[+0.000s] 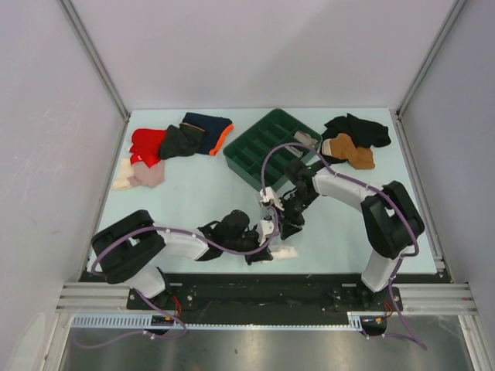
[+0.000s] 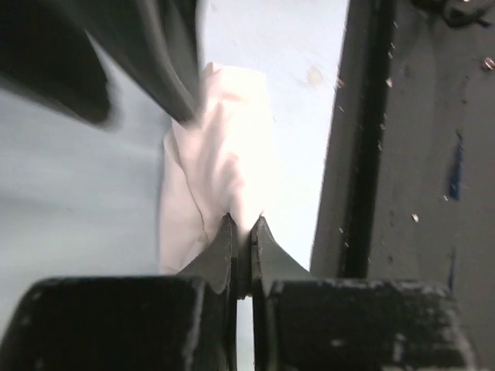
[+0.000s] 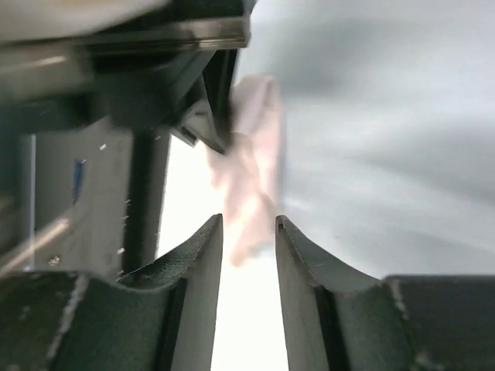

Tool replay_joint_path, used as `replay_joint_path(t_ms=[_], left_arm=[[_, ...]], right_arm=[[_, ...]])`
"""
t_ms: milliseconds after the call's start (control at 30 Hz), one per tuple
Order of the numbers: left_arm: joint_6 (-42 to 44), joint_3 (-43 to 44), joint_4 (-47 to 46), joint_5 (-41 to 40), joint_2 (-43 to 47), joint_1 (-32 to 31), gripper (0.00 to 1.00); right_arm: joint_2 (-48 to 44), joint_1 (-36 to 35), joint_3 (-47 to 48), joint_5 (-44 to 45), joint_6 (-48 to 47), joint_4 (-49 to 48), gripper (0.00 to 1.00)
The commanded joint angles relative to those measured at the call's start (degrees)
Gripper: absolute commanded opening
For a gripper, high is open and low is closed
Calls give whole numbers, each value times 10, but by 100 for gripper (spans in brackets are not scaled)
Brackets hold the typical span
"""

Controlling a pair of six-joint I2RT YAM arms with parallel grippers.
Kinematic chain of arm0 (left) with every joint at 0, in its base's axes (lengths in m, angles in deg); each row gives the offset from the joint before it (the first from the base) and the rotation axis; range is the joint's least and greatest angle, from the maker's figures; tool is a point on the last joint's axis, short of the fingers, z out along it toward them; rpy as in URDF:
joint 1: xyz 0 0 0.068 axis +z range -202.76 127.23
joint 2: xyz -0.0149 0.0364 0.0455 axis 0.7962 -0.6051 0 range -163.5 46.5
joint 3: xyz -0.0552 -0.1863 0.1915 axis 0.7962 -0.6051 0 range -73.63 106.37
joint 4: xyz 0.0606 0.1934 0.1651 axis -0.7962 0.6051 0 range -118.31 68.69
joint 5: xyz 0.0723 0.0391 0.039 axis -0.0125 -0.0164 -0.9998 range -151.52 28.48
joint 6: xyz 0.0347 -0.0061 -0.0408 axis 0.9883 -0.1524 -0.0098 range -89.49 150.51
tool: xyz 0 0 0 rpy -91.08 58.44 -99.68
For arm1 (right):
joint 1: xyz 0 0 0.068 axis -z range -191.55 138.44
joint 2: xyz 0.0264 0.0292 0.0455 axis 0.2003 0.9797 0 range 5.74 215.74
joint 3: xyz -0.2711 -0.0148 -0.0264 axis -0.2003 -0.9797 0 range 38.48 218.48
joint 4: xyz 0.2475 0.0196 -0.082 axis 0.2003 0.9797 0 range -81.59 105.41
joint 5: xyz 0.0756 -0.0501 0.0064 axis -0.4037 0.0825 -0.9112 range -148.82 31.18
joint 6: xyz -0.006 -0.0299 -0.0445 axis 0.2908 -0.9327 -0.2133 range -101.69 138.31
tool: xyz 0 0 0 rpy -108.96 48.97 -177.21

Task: Roll the underwear
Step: Roll the underwear to the corner of the board.

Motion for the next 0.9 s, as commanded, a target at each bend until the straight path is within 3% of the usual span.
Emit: replay_joint_path(t_ms=[0,267,333,567,867], left_arm=[[-82,-26,23,80,-53,51,0],[-115,-23,3,108,-103,76,0],[-124,-25,1,105,-105,79,0],[-148,-39,-11,97,-111,84,0],[-162,-53,-35,93,-119,84,0]], right_arm=[[-96,-2,-38,-50,-26,-31,39],[-166,-13,-107,-51,-82,-59,40],[-158,-12,-107,-46,-56,-68,48],[-77,-13,-106,-33,48,-94,60],[-5,-16,-76,-12,124,-97,64]])
